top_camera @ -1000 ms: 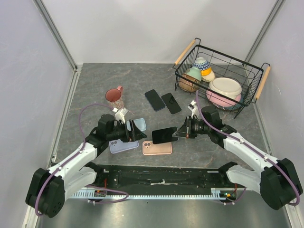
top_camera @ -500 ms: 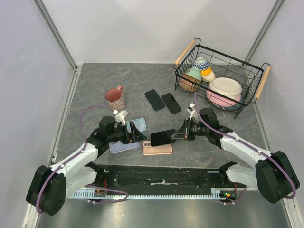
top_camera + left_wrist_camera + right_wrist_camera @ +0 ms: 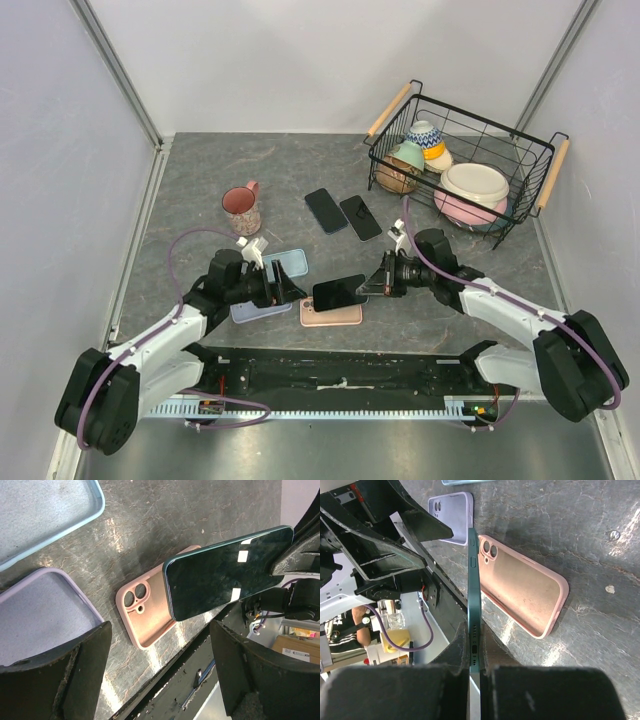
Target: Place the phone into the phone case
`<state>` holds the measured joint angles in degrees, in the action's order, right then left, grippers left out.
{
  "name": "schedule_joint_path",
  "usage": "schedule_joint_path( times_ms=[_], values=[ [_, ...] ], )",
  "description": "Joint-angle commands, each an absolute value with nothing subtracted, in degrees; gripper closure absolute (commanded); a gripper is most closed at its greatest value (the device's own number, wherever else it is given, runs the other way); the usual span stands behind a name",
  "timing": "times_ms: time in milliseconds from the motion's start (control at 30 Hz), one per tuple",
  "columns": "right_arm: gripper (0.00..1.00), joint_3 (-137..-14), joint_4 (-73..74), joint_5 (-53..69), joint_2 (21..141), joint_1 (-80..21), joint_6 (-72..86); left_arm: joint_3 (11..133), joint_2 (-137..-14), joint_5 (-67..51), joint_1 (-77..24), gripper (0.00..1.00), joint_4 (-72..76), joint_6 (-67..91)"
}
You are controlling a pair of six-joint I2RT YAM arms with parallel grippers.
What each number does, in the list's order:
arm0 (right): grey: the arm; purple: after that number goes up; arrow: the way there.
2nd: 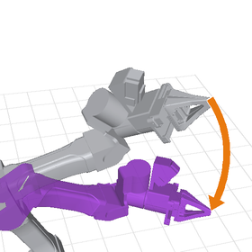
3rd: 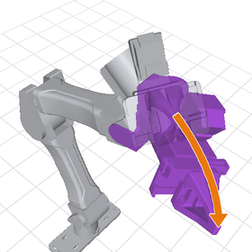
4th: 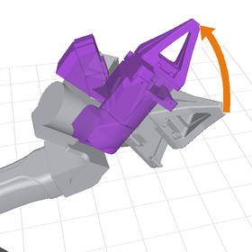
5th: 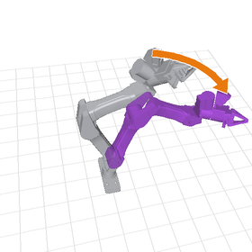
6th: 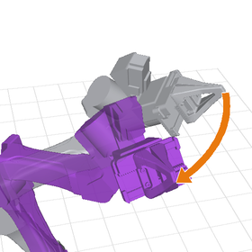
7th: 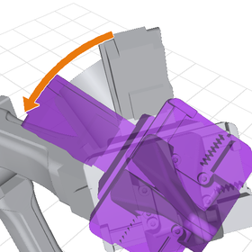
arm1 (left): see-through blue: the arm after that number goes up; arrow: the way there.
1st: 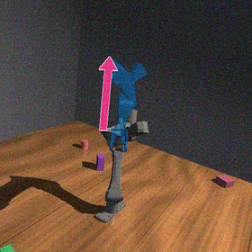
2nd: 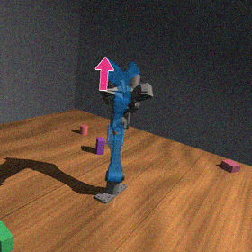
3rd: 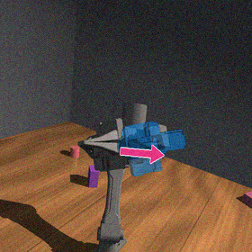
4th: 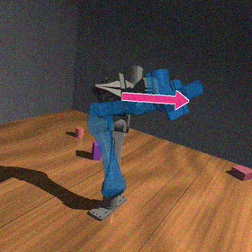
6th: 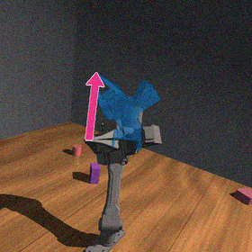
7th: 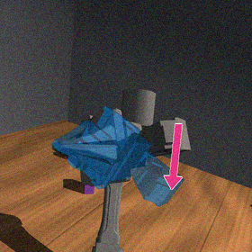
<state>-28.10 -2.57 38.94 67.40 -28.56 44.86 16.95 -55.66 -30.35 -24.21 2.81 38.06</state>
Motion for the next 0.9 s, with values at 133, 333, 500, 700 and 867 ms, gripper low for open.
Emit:
schedule_joint_path(
  times_ms=[133, 333, 500, 700, 867],
  values=[
    [1.0, -28.48, -6.42, 38.5, 68.82, -30.76, 45.97, 15.21, -53.7, -29.79, -24.35, 0.14, 5.62, 40.25],
    [1.0, -27.6, -7.03, 37.71, 69.35, -32.61, 46.76, 13.98, -54.23, -30.23, -24.35, 0.14, 7.55, 41.13],
    [1.0, -26.2, -6.86, 35.43, 69.26, -32.78, 47.28, 13.1, -53.79, -30.06, -24.43, 0.14, 8.79, 41.92],
    [1.0, -23.73, -10.19, 34.45, 70.75, -32.7, 49.39, 12.74, -53.88, -30.06, -24.7, 0.14, 10.19, 42.8],
    [1.0, -23.47, -9.93, 34.8, 71.19, -32.7, 50.89, 12.48, -53.96, -29.36, -25.4, 0.14, 10.37, 42.98]
  ],
)
